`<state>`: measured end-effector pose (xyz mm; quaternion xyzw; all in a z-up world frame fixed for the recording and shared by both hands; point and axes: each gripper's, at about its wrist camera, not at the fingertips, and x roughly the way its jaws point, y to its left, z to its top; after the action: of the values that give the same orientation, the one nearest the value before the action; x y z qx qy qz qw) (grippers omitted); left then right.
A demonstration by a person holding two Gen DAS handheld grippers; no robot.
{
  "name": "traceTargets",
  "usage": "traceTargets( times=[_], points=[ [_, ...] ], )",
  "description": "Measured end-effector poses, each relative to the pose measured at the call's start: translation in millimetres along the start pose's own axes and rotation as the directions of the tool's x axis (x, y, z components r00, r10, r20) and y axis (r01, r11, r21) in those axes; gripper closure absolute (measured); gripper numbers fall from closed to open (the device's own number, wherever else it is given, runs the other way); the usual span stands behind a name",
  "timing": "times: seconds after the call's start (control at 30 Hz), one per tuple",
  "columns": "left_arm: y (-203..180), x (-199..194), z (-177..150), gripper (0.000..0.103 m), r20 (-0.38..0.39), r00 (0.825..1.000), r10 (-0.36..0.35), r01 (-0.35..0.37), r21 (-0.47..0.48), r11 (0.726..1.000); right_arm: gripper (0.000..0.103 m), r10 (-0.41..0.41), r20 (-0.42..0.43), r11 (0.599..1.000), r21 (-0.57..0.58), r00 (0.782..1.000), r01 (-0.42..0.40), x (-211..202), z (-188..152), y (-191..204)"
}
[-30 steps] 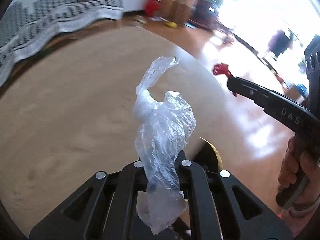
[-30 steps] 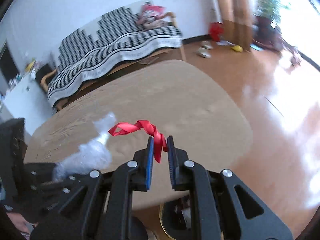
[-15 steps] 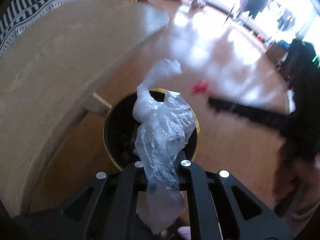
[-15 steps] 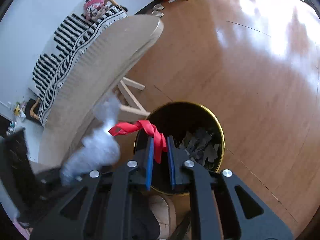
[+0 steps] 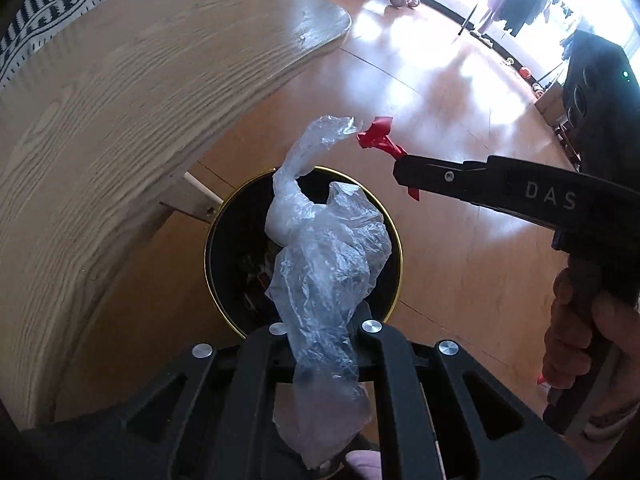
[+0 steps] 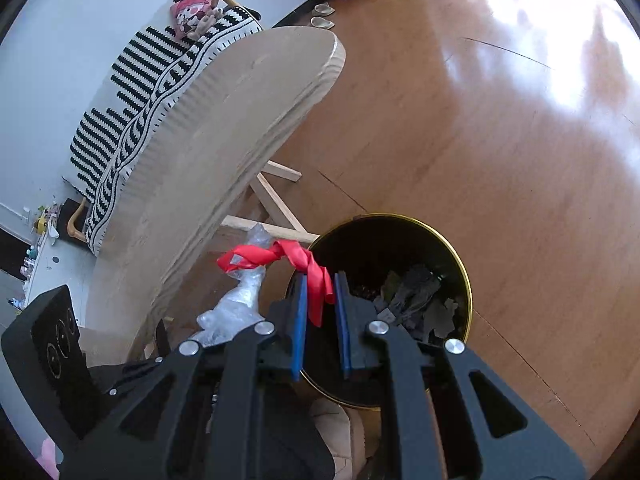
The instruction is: Collect trash
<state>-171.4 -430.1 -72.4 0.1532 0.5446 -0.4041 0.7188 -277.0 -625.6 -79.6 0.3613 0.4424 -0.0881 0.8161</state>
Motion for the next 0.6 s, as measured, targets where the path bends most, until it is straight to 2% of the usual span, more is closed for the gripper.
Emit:
traceTargets(
  times=[0.23,0.27,0.3,0.33,0.37,0.47,0.53,0.6],
  points=[
    [-12.9,5.0,0.0,0.095,0.007,1.000,0.018,-0.018,0.028,0.999,0.087,-0.018,-0.009,1.000,0.016,1.000,0.018,6.7,5.2,4.5],
    [-14.4,5.4,-0.4,0.080,-0.002,1.000,0.021,-0.021,0.028,0.999,0.082,-0.011,-0.010,1.000,0.028,1.000,0.011,7.8,7.3,5.3],
    [-15.4,7.0,-0.6,0.040,-0.013,1.000,0.022,-0.021,0.028,0.999,0.054,-0.004,-0.019,0.998,0.058,1.000,0.005,8.2,8.5,2.8],
    [-17.2,7.5,-0.8,0.019,-0.017,0.999,0.029,-0.029,0.032,0.999,0.017,-0.005,-0.023,0.996,0.085,1.000,0.007,8.4,9.0,0.3],
    [-20.0,3.7,-1.5,0.007,0.010,0.999,0.032,-0.033,0.043,0.999,0.011,0.005,-0.004,0.992,0.124,1.000,-0.004,5.1,9.7,-4.0],
    [-26.9,-4.1,-4.2,0.007,0.045,0.999,0.000,-0.004,0.083,0.997,0.011,-0.024,0.033,0.991,0.135,0.999,0.019,-3.7,12.3,-7.9],
    [-27.4,-7.1,-5.0,0.007,0.059,0.998,0.024,-0.029,0.085,0.996,0.011,-0.055,0.044,0.988,0.143,0.997,0.048,-8.0,13.5,-9.8],
    [-23.5,-16.2,-3.0,0.007,0.084,0.996,0.042,-0.048,0.068,0.997,0.011,-0.142,0.070,0.981,0.142,0.987,0.131,-15.1,13.8,-8.8]
  ],
)
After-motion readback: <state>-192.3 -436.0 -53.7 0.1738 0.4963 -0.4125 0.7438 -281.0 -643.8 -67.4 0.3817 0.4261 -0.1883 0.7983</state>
